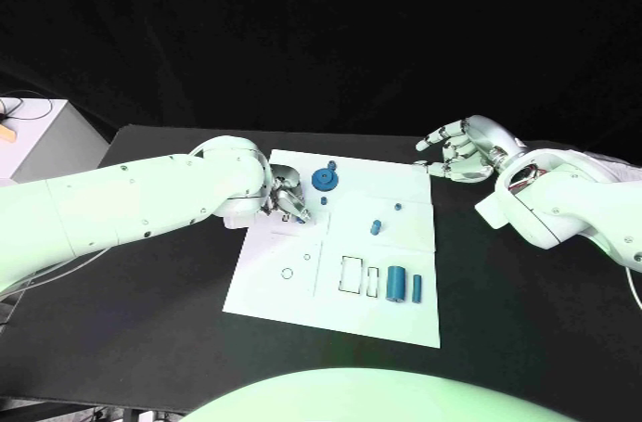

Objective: Assemble the parts on the task board

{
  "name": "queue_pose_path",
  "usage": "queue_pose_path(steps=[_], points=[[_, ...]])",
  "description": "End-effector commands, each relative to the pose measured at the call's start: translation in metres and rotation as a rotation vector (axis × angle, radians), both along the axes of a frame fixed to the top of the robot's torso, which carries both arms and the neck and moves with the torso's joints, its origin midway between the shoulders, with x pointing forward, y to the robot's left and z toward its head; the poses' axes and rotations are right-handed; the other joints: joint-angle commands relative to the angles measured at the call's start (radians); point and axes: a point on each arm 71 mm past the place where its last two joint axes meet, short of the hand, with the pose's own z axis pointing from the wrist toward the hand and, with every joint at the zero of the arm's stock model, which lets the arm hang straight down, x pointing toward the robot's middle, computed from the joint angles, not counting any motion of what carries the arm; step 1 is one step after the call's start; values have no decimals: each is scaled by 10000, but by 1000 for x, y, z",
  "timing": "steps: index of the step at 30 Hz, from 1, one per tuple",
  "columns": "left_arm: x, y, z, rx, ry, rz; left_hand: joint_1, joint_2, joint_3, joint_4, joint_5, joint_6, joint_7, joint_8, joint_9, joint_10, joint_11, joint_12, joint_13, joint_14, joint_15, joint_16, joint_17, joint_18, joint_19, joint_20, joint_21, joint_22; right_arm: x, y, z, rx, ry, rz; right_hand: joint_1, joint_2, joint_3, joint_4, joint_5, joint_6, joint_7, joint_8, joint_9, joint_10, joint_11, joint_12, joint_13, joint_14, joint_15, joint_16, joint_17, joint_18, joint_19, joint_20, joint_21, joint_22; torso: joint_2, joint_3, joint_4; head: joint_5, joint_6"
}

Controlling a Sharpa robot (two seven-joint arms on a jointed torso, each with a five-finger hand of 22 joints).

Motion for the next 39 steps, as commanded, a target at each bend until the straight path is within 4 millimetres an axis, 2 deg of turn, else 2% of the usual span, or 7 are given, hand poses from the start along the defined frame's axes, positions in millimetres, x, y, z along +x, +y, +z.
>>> queue_pose_path(steps=[1, 8, 13, 34, 36, 37, 39], points=[[-1, -3, 0, -53, 127, -120, 120, 78, -184, 88, -29, 240, -207, -74, -16, 25, -30, 19, 5, 980, -74, -14, 2282, -186, -26, -27, -51, -10, -1, 1, 0, -64, 14, 171, -74, -4, -62, 2, 36, -73, 11, 42, -10, -68, -20, -53, -16, 553, 53, -48, 1079, 195, 18, 48, -54, 1401, 1, 4, -2, -2, 4], [0, -2, -1, -48, 104, -84, 275, 102, -1063, 447, -70, 316, -212, -155, -48, -1, -31, 19, 27, 977, -79, -20, 2273, -186, -14, -33, -95, -43, -1, 1, -1, -61, 8, 166, -87, -1, -69, 4, 35, -78, 12, 43, -11, -76, -19, -61, -26, 550, 53, -56, 1068, 199, 10, 49, -72, 1391, -3, 3, 1, -11, 11], [0, -2, 0, -82, 39, -34, 460, 137, -2192, 928, -104, 387, -206, -241, -78, -28, -27, 12, 40, 969, -78, -33, 2249, -182, -3, -38, -139, -79, -1, 1, -1, -60, 6, 167, -92, 1, -71, 6, 35, -80, 12, 43, -12, -76, -19, -60, -26, 548, 54, -59, 1064, 199, 10, 49, -74, 1391, 4, -1, -1, -17, 35], [0, 3, 0, -50, -77, 36, 643, -15, -3029, 1484, -294, 406, -195, -321, -94, -59, -16, 3, 43, 965, -70, -42, 2235, -177, -7, -32, -178, -113, -1, 0, -1, -63, 21, 166, -148, 14, -95, 19, 32, -92, 16, 44, -15, -96, -15, -78, -49, 545, 57, -66, 1057, 206, -5, 51, -108, 1372, 1, -7, 5, -45, 76], [0, 3, 1, -61, -84, 37, 710, -31, -3165, 1622, -477, 418, -194, -335, -97, -66, -15, -1, 39, 967, -67, -41, 2239, -178, -4, -29, -181, -111, -1, 0, -2, -61, 20, 167, -148, 14, -95, 19, 32, -92, 16, 44, -15, -96, -15, -78, -49, 545, 57, -66, 1057, 206, -5, 51, -108, 1372, -1, -9, -1, -45, 78], [-1, 4, 2, -82, -98, 37, 879, -9, -3376, 1851, -1107, 427, -194, -362, -101, -61, -9, 9, 59, 967, -66, -42, 2241, -178, -3, -22, -188, -112, -1, 0, -2, -59, 20, 167, -167, 16, -105, 20, 30, -100, 18, 41, -17, -96, -14, -77, -50, 541, 58, -74, 1047, 205, -2, 51, -104, 1376, -1, -8, 0, -49, 82], [-1, 4, 3, -116, -120, 40, 946, -6, -3500, 1998, -1366, 441, -184, -370, -101, -68, -4, 4, 49, 965, -60, -46, 2232, -176, -3, -21, -193, -115, -1, 0, -2, -56, 20, 164, -167, 16, -105, 20, 30, -100, 18, 41, -17, -96, -14, -77, -50, 541, 58, -74, 1047, 205, -2, 51, -104, 1376, -5, -10, 0, -51, 84]])
